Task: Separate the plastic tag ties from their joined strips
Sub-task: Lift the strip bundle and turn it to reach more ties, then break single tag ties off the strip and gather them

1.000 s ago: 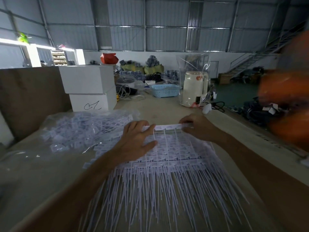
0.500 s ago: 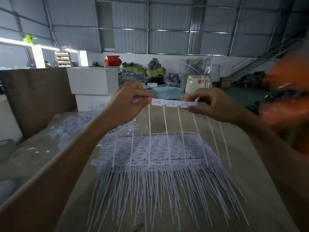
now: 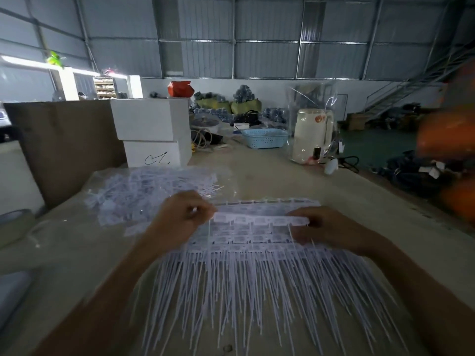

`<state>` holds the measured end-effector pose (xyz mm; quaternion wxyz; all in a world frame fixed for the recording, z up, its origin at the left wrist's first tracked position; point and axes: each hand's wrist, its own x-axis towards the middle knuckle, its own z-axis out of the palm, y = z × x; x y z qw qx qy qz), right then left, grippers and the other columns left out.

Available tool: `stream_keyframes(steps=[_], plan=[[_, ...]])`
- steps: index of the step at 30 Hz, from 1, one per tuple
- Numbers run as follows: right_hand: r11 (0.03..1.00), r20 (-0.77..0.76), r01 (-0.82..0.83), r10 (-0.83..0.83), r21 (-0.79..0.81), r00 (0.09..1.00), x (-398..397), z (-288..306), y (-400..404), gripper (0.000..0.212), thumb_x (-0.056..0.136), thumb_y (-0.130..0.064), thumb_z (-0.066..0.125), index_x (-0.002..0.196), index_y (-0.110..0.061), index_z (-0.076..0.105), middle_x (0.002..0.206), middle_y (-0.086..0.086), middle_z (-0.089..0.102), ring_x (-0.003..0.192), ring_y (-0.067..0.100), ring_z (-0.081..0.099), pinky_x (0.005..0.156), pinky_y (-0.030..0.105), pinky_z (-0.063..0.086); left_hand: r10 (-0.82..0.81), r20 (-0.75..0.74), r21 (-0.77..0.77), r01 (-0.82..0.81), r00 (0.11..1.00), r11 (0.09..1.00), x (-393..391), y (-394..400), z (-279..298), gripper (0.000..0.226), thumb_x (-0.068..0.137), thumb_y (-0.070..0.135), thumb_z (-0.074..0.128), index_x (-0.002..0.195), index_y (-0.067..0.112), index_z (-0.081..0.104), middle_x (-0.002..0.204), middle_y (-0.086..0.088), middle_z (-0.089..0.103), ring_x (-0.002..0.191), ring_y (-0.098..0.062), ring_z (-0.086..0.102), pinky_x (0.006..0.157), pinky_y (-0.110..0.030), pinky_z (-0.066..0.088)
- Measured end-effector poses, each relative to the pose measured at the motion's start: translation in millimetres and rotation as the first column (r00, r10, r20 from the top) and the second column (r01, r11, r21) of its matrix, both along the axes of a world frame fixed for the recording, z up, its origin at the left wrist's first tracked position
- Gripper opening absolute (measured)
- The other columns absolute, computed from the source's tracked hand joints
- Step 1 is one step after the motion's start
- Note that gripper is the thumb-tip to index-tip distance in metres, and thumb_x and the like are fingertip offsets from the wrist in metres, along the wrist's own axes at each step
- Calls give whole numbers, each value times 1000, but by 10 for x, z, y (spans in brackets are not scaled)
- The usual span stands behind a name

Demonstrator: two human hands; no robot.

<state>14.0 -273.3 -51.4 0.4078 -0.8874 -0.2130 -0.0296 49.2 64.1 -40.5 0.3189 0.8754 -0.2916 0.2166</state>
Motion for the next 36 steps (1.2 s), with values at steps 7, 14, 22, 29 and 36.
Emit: stream_keyframes(steps=[7,14,22,29,36], plan=[[983,50,88,-97,163,994,120,-317,36,16,99,-19,61,110,-23,71,77,9,70,55,19,58,51,29,47,24,103,100,-35,994,994,73,-81,-416,16,95,28,61,100,22,76,93,10,66,91,-14,58,84,-34,44],[993,70,115,-113,-33,991,98,-205,-6,22,97,-14,64,117,-23,67,73,-32,66,50,-2,58,53,10,41,48,88,183,-63,995,981,87,-171,-524,29,89,36,58,104,19,76,96,0,64,94,-26,56,85,-47,46],[994,142,52,-66,100,988,-160,-25,229,21,96,-14,63,117,-17,68,92,-7,74,74,4,69,64,15,51,-60,91,143,46,994,989,-111,-497,-151,48,93,68,39,127,39,58,110,18,64,101,2,59,90,-35,48],[901,-3,43,-46,431,999,-225,4,277,24,94,-16,61,116,-8,67,89,12,70,71,19,65,59,27,52,-209,42,216,195,977,957,-76,-1005,65,16,94,38,62,106,28,65,87,7,67,74,-10,61,66,-38,53],[742,-293,253,-80,621,953,-123,-49,191,31,98,-25,57,110,3,65,86,15,65,51,16,49,42,23,32,-192,93,348,149,977,926,111,-1085,248,24,90,51,62,106,34,69,98,15,69,90,-11,62,74,-30,51]])
